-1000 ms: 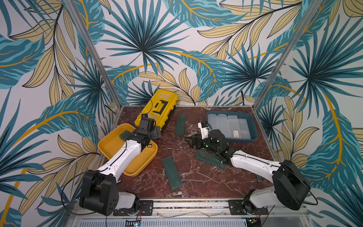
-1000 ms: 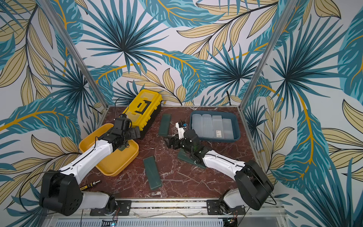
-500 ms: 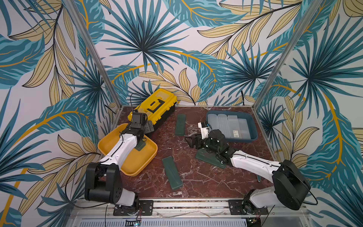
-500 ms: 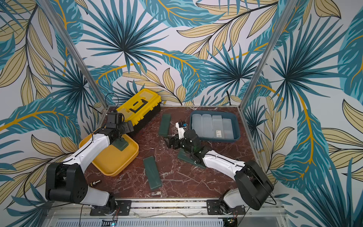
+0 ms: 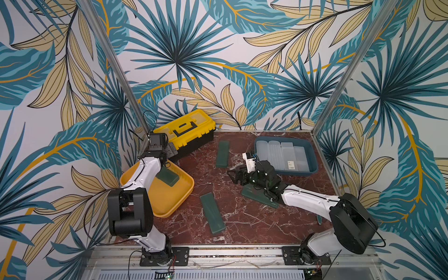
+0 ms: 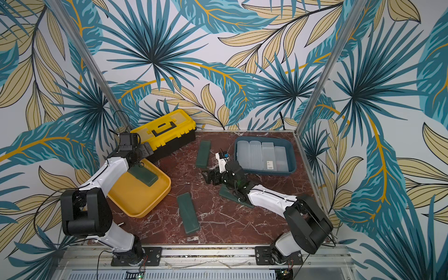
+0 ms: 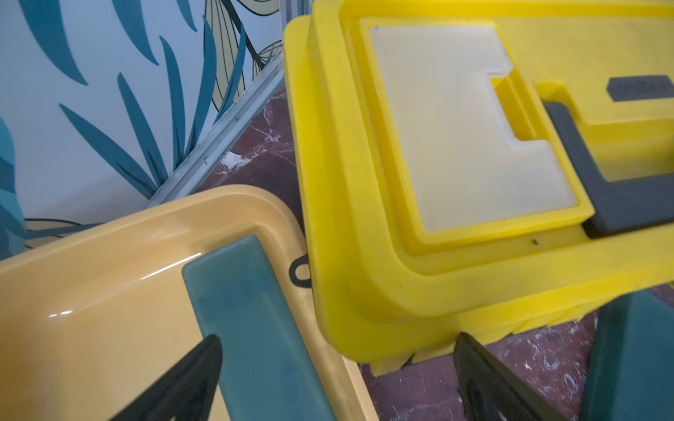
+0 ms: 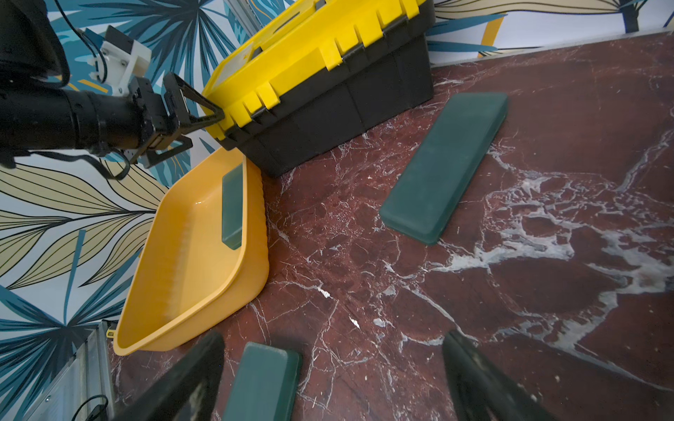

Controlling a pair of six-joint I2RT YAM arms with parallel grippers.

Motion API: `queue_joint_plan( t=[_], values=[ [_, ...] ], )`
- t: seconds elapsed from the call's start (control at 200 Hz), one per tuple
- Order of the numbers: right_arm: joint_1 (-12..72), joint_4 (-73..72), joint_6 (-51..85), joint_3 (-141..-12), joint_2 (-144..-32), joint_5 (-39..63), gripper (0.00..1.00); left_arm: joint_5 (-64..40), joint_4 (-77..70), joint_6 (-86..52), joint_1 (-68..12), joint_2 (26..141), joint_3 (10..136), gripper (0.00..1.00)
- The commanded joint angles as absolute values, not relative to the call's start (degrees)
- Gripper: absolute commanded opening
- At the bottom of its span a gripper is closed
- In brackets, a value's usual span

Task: Place the pencil cases by color into the storage box
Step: Adjust the distractor at the corner of the board.

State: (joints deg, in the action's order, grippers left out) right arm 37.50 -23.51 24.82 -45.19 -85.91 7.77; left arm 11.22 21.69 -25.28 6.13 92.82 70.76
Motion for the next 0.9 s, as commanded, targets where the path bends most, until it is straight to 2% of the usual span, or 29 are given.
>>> queue_joint_plan(
  t=[0.0, 0.215, 0.33, 0.531, 0.771, 0.891],
  values=[
    [37.5, -23.7, 23.9, -45.5, -87.0, 8.6, 0.93, 11.3, 20.8, -25.8, 8.4, 96.1, 75.7, 0.99],
    [38.0, -22.9, 24.1, -46.9, -88.6, 7.8, 0.93, 9.0, 21.3, -24.0, 10.5, 101.9, 82.9, 0.99],
    [39.6, -20.5, 23.3, -49.3, -90.1, 5.3, 0.93, 5.2, 26.3, -23.0, 10.5, 101.1, 86.1, 0.99],
    [44.1, -16.9, 27.8, -56.7, -95.5, -0.3, 0.93, 2.4, 26.6, -23.5, 9.7, 90.0, 77.7, 0.99],
    [52.2, -3.9, 36.1, -71.1, -103.9, -12.4, 0.93, -2.4, 29.3, -20.9, 7.2, 74.7, 69.6, 0.99],
    [55.7, 1.9, 37.3, -78.6, -109.0, -16.0, 0.93, -4.4, 34.7, -17.6, 4.6, 69.1, 70.1, 0.99]
  ],
)
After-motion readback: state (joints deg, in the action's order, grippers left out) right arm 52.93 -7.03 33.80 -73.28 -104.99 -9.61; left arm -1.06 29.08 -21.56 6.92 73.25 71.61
